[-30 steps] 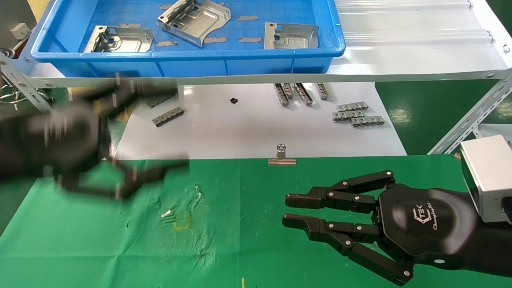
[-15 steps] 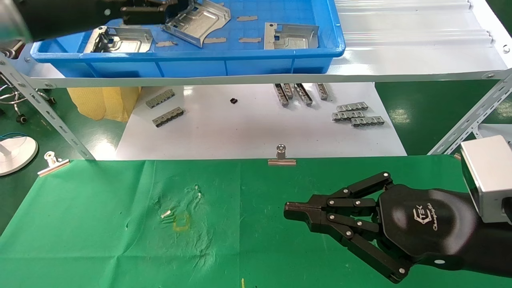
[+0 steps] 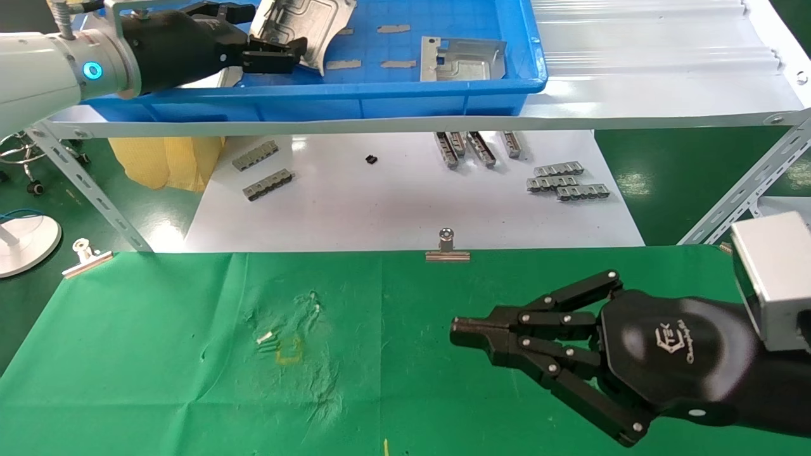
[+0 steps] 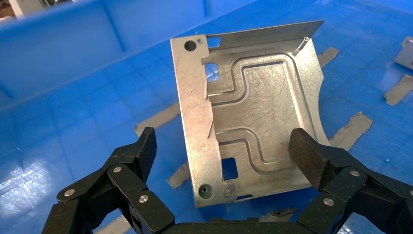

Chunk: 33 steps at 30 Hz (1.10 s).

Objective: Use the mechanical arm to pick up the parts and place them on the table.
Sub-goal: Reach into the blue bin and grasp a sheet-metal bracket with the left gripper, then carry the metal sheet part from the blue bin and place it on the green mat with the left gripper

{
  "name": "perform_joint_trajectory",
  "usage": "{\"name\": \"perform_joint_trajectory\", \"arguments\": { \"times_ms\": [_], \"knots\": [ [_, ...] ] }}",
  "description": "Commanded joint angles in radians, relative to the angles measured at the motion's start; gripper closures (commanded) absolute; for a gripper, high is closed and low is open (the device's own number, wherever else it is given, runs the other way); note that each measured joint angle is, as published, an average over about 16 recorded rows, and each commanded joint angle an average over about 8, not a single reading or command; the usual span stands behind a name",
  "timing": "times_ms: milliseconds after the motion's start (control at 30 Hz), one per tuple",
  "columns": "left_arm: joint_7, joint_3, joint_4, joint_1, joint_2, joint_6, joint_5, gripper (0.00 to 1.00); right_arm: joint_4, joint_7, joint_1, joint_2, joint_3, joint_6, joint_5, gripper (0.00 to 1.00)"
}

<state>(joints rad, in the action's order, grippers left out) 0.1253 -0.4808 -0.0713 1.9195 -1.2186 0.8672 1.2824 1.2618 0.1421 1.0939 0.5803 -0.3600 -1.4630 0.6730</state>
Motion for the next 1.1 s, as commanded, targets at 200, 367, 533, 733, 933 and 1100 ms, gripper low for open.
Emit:
{"name": "perform_joint_trajectory", "arguments": {
  "times_ms": [200, 367, 533, 733, 933, 1100],
  "knots": [
    [0.046, 0.048, 0.003, 0.017, -0.013, -0.003, -0.068, 0.51, 0.000, 0.000, 0.000, 0.000, 0.000, 0.000, 0.000, 0.00],
    [0.102, 0.093, -0.002, 0.025, -0.009, 0.006, -0.131, 0.00, 0.000, 0.000, 0.000, 0.000, 0.000, 0.000, 0.000, 0.00],
    [0.141, 0.107, 0.016, 0.031, -0.010, 0.015, -0.150, 0.00, 0.000, 0.000, 0.000, 0.000, 0.000, 0.000, 0.000, 0.00],
    [0.150, 0.090, 0.049, 0.046, -0.020, 0.009, -0.126, 0.00, 0.000, 0.000, 0.000, 0.000, 0.000, 0.000, 0.000, 0.00],
    [0.127, 0.059, 0.074, 0.078, -0.044, -0.015, -0.082, 0.08, 0.000, 0.000, 0.000, 0.000, 0.000, 0.000, 0.000, 0.00],
    [0.089, 0.035, 0.088, 0.112, -0.065, -0.029, -0.047, 0.70, 0.000, 0.000, 0.000, 0.000, 0.000, 0.000, 0.000, 0.00]
  ]
}}
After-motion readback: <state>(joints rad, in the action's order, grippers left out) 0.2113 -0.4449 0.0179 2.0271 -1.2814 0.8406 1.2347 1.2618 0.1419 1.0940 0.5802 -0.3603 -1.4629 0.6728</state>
